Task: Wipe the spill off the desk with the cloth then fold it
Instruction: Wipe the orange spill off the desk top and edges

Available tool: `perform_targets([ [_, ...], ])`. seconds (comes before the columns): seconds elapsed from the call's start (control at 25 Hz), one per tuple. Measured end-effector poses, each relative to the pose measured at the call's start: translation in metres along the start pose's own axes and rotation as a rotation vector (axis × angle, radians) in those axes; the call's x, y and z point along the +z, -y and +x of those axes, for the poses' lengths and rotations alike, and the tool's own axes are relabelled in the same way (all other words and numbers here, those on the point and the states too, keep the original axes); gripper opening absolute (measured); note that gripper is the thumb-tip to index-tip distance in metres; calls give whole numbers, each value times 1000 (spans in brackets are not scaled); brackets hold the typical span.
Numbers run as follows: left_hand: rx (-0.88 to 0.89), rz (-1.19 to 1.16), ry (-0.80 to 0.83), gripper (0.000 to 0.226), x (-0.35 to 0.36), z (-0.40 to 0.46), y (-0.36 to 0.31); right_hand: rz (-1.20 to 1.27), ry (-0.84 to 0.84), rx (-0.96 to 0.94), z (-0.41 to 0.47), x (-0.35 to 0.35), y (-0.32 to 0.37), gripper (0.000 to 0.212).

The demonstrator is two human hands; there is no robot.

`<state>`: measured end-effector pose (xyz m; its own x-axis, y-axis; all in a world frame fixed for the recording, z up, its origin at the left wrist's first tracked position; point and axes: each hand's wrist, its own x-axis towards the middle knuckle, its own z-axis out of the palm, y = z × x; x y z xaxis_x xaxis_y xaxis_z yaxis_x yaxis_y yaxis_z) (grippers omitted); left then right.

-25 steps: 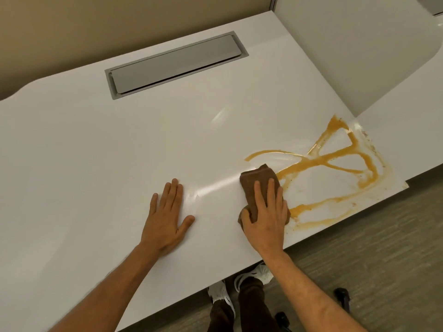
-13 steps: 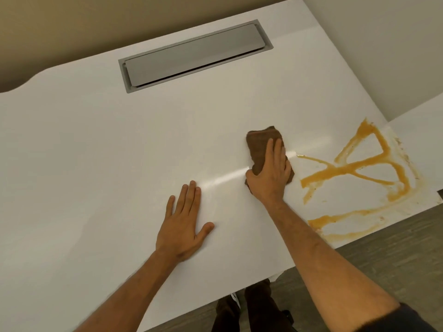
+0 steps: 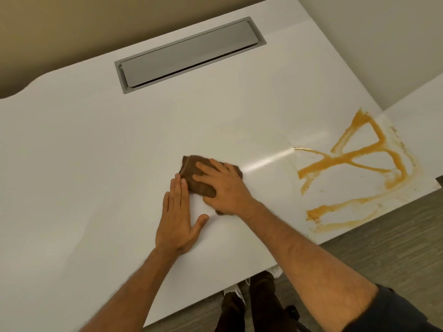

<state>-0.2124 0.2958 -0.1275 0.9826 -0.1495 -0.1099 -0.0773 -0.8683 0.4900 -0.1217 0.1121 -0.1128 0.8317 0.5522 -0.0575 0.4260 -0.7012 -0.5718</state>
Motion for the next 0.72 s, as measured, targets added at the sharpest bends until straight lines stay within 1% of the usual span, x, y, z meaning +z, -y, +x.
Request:
perform_targets([
  [0.08, 11, -10, -5, 97, 0, 0, 1, -63, 18, -63, -28, 9, 8, 56],
  [0.2, 55, 30, 56, 101, -1, 0, 1, -122, 11, -103, -76, 14, 7, 53],
  [0.28, 88, 89, 90, 105, -2, -1, 0, -147, 21, -74, -104, 12, 2, 56],
  [0.4, 129, 166, 74, 100, -4, -6, -4, -143, -12, 10, -143, 6, -7, 55],
  [0.6, 216, 162, 83, 96, -2, -2, -24, -63, -219, 204, -193, -13, -23, 54],
  [0.64, 250, 157, 95, 94, 1, 3, -33, 17, -284, 270, -197, -17, -22, 54],
  [0.72, 316, 151, 123, 91, 10, 16, -52, 293, -434, 451, -203, -28, -17, 54],
])
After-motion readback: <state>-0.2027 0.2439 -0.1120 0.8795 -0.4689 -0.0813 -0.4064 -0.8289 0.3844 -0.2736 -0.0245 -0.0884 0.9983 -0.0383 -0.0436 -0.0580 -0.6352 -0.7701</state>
